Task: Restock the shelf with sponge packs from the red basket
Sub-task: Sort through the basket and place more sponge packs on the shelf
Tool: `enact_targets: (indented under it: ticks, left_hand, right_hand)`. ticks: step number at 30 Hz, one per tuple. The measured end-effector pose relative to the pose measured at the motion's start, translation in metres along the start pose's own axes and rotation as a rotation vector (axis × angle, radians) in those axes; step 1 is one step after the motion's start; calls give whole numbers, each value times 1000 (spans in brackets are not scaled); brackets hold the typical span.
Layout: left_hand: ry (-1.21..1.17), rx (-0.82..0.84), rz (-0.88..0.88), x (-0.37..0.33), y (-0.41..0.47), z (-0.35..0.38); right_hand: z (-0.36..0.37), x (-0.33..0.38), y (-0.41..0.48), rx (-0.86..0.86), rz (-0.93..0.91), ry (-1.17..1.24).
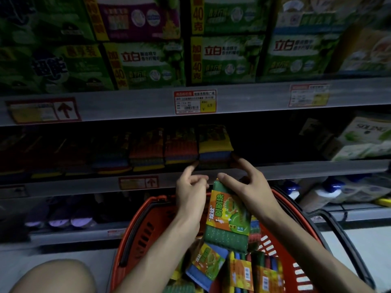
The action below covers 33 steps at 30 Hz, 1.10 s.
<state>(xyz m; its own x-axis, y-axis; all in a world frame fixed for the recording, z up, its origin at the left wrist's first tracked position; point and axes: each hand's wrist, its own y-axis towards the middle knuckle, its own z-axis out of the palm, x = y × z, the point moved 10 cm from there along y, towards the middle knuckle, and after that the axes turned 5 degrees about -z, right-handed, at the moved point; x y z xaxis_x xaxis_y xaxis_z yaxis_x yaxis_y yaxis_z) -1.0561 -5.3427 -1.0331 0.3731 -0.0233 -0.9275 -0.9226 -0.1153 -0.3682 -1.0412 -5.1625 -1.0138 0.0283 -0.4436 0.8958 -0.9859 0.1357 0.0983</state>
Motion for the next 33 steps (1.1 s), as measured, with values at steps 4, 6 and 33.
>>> enact_targets:
  ticks: [4,6,33]
  left_hand:
    - [9,-10,2,-1,1,-1]
    - [15,-19,3,-2,0,-2]
    - [-47,-5,-33,-1,-22,-16]
  right_hand:
    - [-3,1,1,-9,-12,-9]
    - [-7,1,-2,-35,-9,-37]
    - [12,-5,-14,81,125,171]
